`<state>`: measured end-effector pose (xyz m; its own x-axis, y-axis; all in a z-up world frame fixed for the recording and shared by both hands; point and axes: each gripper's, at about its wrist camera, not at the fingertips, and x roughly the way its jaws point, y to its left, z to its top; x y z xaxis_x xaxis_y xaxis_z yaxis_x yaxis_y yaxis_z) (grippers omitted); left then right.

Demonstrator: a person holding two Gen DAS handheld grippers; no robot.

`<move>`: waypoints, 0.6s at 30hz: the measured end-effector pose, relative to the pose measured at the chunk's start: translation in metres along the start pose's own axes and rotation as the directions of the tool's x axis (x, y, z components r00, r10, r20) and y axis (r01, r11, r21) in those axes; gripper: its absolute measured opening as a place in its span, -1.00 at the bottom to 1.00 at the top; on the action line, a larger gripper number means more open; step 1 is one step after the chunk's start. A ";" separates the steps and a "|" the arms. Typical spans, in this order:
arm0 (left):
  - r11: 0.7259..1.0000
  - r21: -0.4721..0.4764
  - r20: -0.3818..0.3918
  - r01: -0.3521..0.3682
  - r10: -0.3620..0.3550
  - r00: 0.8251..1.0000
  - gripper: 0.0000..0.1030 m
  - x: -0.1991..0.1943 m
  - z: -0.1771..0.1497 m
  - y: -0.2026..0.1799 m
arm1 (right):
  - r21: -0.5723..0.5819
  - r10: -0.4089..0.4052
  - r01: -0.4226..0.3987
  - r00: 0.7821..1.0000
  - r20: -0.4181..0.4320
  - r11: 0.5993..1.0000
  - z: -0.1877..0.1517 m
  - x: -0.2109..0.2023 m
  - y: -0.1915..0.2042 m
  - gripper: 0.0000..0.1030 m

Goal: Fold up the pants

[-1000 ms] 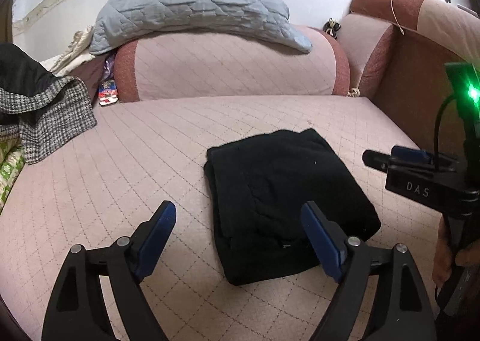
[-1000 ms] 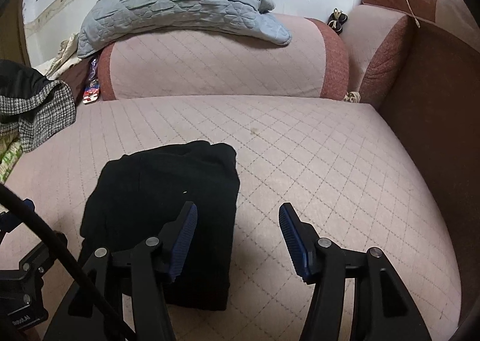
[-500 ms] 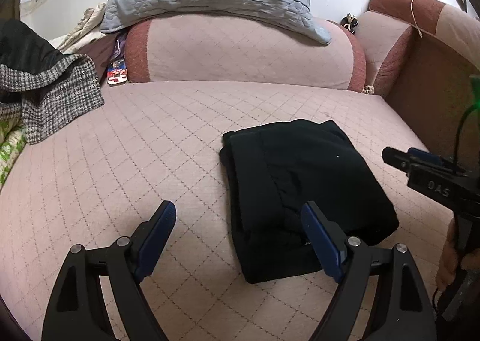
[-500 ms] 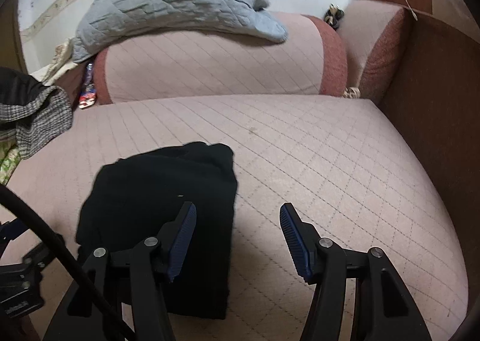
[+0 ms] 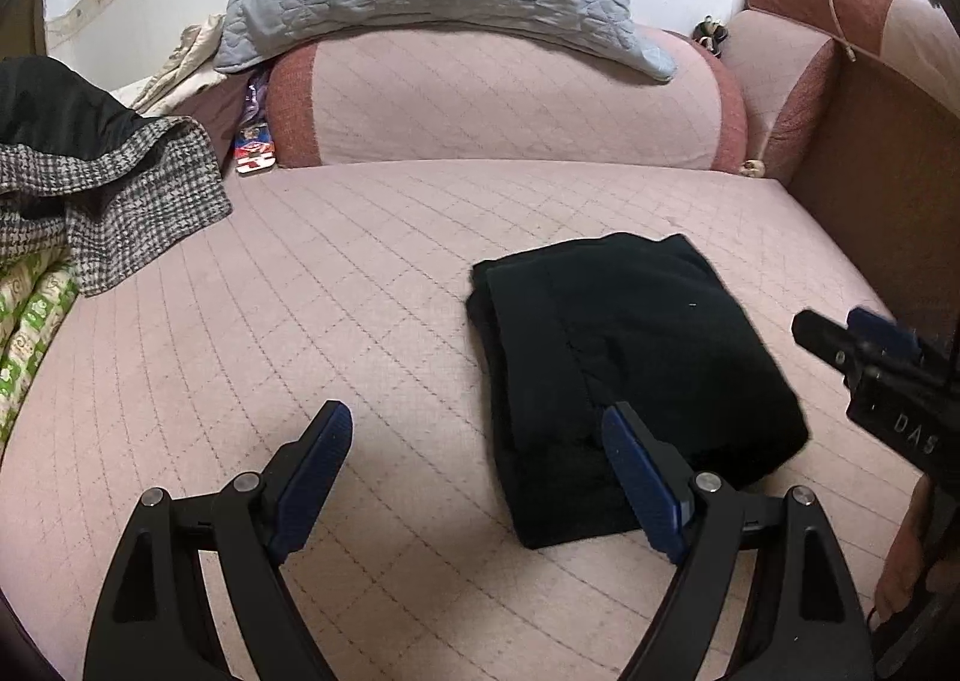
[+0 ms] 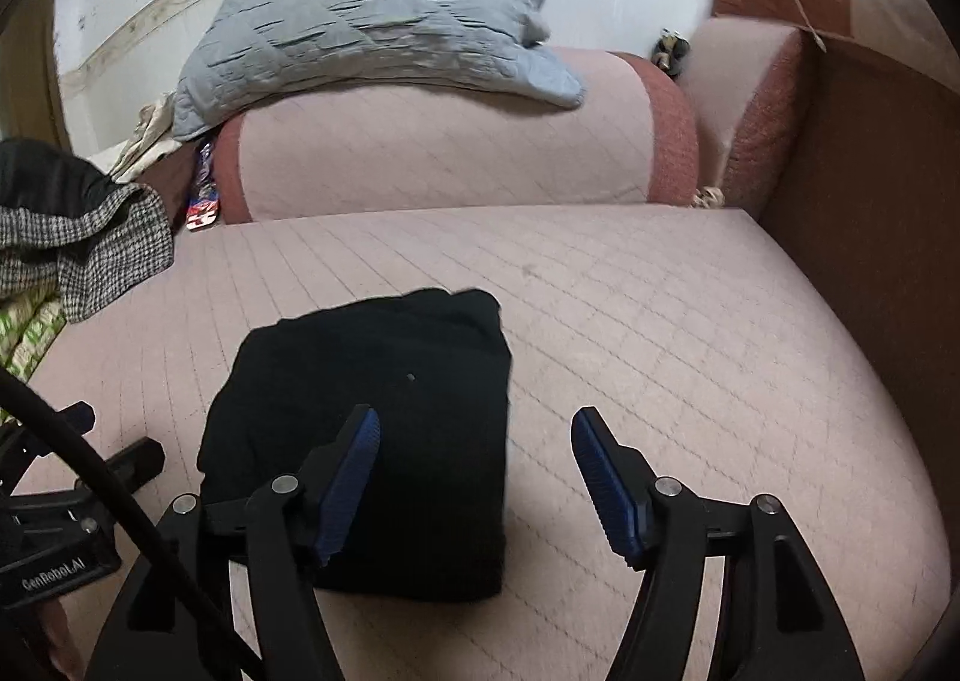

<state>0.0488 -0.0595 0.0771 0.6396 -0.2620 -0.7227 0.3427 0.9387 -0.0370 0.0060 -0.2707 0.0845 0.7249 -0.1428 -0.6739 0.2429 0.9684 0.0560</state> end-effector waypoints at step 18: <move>0.997 0.065 -0.005 0.043 -0.042 0.999 0.65 -0.014 -0.009 -0.026 | 0.144 -0.032 0.034 0.999 -0.019 0.989 -0.033 -0.042 -0.040 0.39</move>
<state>0.0242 -0.0782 0.0820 0.6211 -0.3004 -0.7239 0.4137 0.9101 -0.0226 -0.0560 -0.2966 0.0862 0.7047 -0.1697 -0.6889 0.3580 0.9234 0.1387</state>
